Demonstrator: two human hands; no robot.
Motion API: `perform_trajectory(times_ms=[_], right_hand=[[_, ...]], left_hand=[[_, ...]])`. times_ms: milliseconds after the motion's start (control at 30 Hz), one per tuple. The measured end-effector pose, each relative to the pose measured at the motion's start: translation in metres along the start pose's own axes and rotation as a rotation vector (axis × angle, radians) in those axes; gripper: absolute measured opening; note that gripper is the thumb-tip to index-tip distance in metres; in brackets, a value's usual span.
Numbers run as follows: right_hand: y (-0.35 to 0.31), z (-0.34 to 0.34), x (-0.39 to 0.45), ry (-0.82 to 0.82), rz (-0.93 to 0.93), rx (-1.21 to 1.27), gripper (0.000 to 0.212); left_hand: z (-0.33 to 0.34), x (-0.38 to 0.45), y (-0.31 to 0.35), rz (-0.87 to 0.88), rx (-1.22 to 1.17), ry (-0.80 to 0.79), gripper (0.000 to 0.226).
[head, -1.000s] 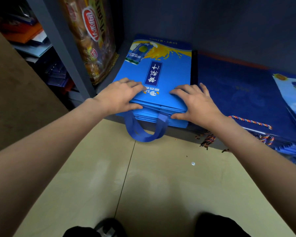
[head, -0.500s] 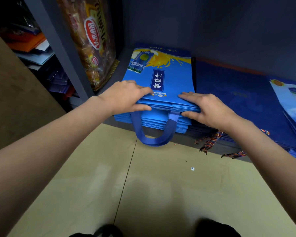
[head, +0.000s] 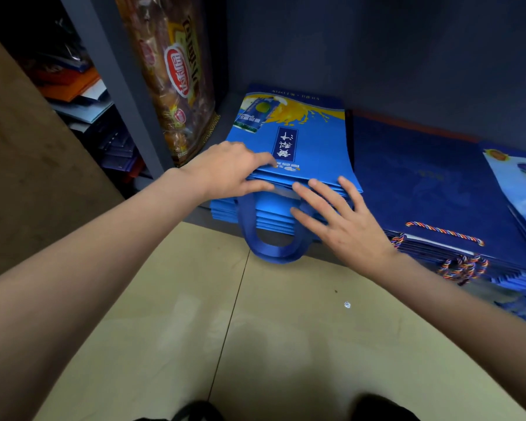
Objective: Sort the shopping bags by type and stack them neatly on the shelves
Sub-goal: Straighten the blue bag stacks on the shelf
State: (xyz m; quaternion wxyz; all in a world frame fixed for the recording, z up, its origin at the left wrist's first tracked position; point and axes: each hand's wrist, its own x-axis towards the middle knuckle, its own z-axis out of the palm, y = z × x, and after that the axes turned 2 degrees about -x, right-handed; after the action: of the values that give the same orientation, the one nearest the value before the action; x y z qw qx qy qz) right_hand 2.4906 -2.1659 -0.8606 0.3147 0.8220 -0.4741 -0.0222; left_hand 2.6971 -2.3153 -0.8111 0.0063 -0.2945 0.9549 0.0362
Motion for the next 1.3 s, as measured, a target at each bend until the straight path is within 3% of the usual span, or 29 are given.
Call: perform_trajectory(times_ms=[200,367,467,600,767,800,900,967,1000,1033,1100,1233,1300], right_hand=[[0.000,0.008,0.007,-0.040,-0.035,-0.053,0.039],[-0.019,0.008,0.022,0.118,0.125,0.089,0.019],[-0.022,-0.004,0.032,0.186,0.307,0.458,0.013],[-0.017,-0.027,0.026,0.162,0.653,0.923,0.023],[-0.013,-0.050,0.007,0.135,0.838,1.051,0.008],[-0.017,-0.060,0.005,0.106,0.881,1.146,0.012],[-0.028,-0.089,0.005,0.037,1.189,1.784,0.022],[-0.029,-0.093,0.007,0.198,1.468,2.254,0.020],[-0.028,-0.093,0.012,0.343,1.585,2.333,0.018],[-0.027,-0.091,0.020,0.463,1.637,2.309,0.014],[-0.035,-0.083,0.034,0.542,1.491,1.982,0.010],[-0.072,-0.044,0.036,0.136,0.683,0.806,0.047],[-0.081,-0.030,0.036,0.030,0.460,0.523,0.057]], left_hand=[[0.009,-0.005,-0.009,-0.003,-0.014,-0.006,0.058],[0.015,-0.009,-0.004,-0.005,-0.036,0.008,0.057],[0.015,-0.012,0.002,0.000,-0.037,0.010,0.058],[0.024,-0.018,0.015,-0.031,0.026,-0.040,0.061],[0.052,-0.027,0.025,-0.027,0.065,0.020,0.058],[0.055,-0.027,0.023,-0.024,0.080,0.040,0.060],[0.053,-0.022,0.022,-0.009,0.015,0.028,0.061],[0.052,-0.019,0.021,-0.020,0.049,-0.016,0.061],[0.049,-0.018,0.021,-0.024,0.067,-0.051,0.061],[0.045,-0.017,0.024,-0.021,0.071,-0.078,0.060],[0.037,-0.015,0.025,-0.009,0.088,-0.108,0.057],[0.011,-0.012,0.010,-0.026,-0.017,-0.018,0.042],[-0.003,-0.012,0.003,-0.017,-0.082,0.005,0.048]])
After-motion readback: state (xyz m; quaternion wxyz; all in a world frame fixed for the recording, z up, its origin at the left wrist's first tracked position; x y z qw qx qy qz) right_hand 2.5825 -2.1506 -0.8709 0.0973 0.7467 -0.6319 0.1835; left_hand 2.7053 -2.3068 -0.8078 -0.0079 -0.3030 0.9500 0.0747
